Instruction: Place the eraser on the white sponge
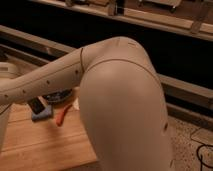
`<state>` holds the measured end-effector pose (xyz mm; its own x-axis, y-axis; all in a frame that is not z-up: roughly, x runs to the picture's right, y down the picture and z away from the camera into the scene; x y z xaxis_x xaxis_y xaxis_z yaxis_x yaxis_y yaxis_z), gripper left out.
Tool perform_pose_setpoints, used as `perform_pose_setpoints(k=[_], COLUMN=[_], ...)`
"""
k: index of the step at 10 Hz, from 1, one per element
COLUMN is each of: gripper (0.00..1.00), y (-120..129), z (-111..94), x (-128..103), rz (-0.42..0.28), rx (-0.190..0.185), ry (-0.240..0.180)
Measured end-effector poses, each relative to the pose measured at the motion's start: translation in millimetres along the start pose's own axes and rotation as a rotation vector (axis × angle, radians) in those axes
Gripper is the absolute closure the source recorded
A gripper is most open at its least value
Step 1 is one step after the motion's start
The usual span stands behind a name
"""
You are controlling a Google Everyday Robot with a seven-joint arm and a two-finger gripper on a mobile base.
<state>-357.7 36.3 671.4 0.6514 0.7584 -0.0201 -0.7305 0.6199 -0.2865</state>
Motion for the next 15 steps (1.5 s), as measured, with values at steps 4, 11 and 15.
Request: perform_pose_setpoints(k=[4,11,15], gripper=[1.0,1.0,1.0], y=[14.2,13.3,12.4], z=[20.8,50.6,64.1], x=[-5.7,-1.0,0.4], rz=[-0.018,-0.006,-0.005], rx=[-0.037,-0.065,-0.073], ry=[0.023,0.07,0.091])
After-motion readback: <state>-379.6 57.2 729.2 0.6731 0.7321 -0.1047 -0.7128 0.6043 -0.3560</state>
